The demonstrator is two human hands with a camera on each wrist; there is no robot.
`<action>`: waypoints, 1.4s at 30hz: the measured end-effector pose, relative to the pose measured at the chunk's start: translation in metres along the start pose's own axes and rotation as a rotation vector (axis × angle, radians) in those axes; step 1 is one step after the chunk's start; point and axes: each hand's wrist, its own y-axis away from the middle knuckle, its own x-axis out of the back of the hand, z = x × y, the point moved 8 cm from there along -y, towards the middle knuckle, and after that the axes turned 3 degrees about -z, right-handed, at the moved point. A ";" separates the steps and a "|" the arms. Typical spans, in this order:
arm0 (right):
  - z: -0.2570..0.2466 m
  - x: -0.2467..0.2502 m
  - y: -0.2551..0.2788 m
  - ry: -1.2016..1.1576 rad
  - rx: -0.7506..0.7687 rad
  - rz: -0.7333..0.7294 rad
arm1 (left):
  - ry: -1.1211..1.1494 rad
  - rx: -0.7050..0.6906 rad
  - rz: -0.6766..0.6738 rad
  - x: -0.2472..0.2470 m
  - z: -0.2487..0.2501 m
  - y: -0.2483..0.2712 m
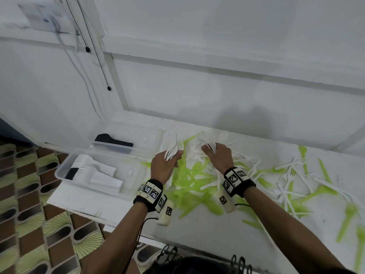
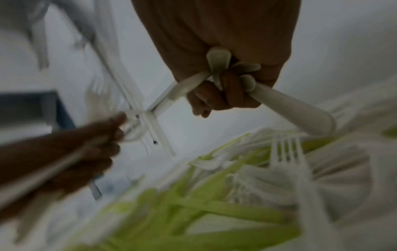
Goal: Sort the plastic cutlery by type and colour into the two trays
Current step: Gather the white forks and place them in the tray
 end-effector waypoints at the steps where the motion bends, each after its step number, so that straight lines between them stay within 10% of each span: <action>1: 0.000 -0.006 -0.008 0.085 0.035 -0.033 | 0.004 0.003 0.011 0.003 -0.003 0.000; 13: 0.002 -0.055 -0.023 0.644 0.142 -0.287 | 0.199 0.078 0.031 0.025 -0.025 0.006; 30: 0.003 -0.018 -0.004 0.261 0.079 -0.084 | 0.119 0.117 -0.284 -0.020 -0.024 0.007; 42: 0.016 -0.001 0.044 -0.381 -0.178 -0.076 | 0.168 0.105 -0.195 -0.050 -0.007 0.004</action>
